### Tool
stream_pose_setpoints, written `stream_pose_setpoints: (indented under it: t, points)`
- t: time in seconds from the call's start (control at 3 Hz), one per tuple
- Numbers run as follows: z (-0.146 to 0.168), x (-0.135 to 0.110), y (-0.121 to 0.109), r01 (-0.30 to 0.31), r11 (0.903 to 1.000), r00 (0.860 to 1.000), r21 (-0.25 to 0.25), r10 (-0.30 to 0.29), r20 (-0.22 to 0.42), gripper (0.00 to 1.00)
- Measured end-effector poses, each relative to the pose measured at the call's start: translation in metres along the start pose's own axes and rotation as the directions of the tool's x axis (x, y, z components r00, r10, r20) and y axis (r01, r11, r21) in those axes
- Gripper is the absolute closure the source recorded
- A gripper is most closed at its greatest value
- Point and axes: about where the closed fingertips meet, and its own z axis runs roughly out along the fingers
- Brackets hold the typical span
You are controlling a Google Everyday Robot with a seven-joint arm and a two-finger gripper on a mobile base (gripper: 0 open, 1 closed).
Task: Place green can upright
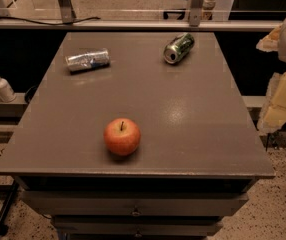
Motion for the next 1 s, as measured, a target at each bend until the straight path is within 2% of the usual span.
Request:
stream_pose_setpoints:
  t: [0.67, 1.0]
  points:
    - [0.001, -0.005, -0.009, 0.012, 0.9999, 1.000, 0.003, -0.012, 0.012, 0.00]
    - [0.003, -0.025, -0.031, 0.091, 0.9934, 0.995, 0.071, -0.093, 0.039, 0.00]
